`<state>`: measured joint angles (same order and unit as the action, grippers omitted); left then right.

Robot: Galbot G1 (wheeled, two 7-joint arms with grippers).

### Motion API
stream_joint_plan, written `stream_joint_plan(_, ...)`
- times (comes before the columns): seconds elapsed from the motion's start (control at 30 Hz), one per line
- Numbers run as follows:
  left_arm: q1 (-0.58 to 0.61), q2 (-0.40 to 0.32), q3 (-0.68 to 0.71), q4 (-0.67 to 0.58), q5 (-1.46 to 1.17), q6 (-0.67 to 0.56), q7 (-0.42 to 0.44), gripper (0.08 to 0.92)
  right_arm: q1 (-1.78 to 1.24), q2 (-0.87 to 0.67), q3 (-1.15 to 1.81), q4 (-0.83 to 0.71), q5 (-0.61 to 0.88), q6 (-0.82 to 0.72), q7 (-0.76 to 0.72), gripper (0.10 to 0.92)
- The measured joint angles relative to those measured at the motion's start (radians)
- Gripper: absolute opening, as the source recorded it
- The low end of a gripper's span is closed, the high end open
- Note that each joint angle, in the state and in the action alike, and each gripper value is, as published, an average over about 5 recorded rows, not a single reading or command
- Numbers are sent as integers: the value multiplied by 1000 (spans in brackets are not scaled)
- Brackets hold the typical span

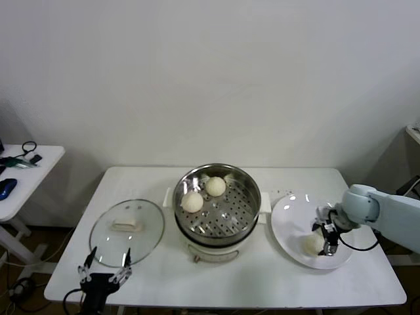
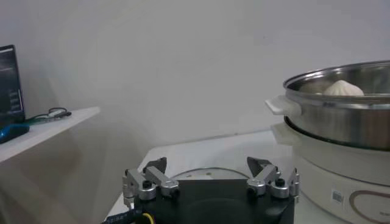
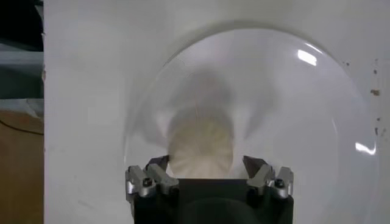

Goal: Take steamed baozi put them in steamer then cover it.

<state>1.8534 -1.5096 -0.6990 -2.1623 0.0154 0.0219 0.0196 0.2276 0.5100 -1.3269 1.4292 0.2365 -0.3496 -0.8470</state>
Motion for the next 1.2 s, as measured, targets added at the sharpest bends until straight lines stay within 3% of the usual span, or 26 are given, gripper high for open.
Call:
stream_joint_plan(0.17, -7, 0, 1, 3, 0, 3, 0, 823, -5, 11, 1, -6, 7, -4, -6, 667)
stream_joint_plan(0.33, -10, 0, 0, 6, 0, 5, 0, 823, 20, 22, -15, -7, 13, 7, -21, 624)
stream_joint_plan(0.53, -13, 0, 4, 7, 5, 10, 1, 823, 177, 63, -115, -27, 38, 78, -70, 619)
stream_joint_plan(0.8, -22, -1, 9, 4, 19, 22, 7, 823, 540, 225, -245, -43, 81, 318, -157, 619)
stream_joint_plan(1.2, -9, -2, -13, -20, 7, 20, 6, 823, 760, 503, -248, 149, 28, 587, -168, 619)
